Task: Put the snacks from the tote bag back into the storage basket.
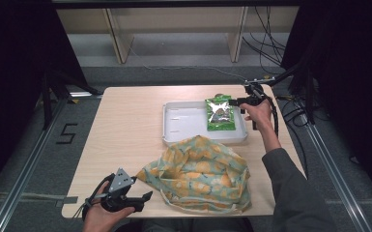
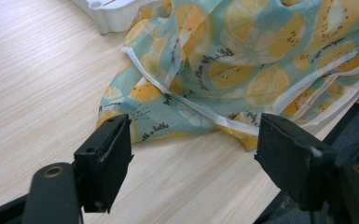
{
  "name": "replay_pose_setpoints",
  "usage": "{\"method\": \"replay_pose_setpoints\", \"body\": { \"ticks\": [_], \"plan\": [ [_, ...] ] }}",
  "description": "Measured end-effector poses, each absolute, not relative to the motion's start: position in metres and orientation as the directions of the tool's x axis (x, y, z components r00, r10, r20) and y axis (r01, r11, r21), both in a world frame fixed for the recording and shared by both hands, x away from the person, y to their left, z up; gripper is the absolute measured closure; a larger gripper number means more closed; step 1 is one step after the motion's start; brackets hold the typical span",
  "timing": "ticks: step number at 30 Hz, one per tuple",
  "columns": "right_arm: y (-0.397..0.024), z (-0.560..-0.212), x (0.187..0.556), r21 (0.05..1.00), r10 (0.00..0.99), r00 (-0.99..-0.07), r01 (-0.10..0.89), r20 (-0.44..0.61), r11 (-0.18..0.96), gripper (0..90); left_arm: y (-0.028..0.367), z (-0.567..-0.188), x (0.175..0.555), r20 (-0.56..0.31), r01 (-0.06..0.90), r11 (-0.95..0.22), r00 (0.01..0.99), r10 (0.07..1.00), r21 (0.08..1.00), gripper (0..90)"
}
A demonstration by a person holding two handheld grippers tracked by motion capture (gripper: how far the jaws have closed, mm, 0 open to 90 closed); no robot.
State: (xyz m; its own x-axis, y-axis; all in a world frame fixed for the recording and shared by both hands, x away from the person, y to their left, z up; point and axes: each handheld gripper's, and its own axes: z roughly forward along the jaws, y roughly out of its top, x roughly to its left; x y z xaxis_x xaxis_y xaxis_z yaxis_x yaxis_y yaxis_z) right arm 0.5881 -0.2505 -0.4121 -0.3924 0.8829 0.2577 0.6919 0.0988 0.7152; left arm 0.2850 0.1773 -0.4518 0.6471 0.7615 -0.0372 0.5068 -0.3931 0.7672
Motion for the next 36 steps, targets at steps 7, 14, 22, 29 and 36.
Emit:
{"method": "replay_pose_setpoints", "body": {
  "ticks": [7, 14, 22, 29, 36],
  "plan": [
    [-0.247, -0.402, 0.571, 0.716, 0.873, -0.423, 0.685, 0.242, 0.133, 49.7, 0.178, -0.451, 0.285, -0.029, 0.505, -0.396, 0.644, 0.764, 0.767, 25.9],
    [-0.245, -0.398, 0.553, 0.736, 0.846, -0.492, 0.647, 0.205, 0.198, 47.1, 0.178, -0.451, 0.284, -0.026, 0.497, -0.399, 0.650, 0.759, 0.771, 25.9],
    [-0.248, -0.398, 0.529, 0.760, 0.825, -0.522, 0.621, 0.217, 0.193, 45.5, 0.177, -0.452, 0.284, -0.036, 0.497, -0.381, 0.643, 0.765, 0.779, 25.9],
    [-0.256, -0.401, 0.514, 0.774, 0.810, -0.555, 0.593, 0.192, 0.222, 43.0, 0.178, -0.450, 0.284, -0.024, 0.494, -0.398, 0.649, 0.760, 0.773, 25.9],
    [-0.257, -0.399, 0.502, 0.778, 0.815, -0.545, 0.593, 0.195, 0.210, 40.9, 0.178, -0.450, 0.284, -0.024, 0.490, -0.397, 0.652, 0.758, 0.776, 25.9]
  ]
}}
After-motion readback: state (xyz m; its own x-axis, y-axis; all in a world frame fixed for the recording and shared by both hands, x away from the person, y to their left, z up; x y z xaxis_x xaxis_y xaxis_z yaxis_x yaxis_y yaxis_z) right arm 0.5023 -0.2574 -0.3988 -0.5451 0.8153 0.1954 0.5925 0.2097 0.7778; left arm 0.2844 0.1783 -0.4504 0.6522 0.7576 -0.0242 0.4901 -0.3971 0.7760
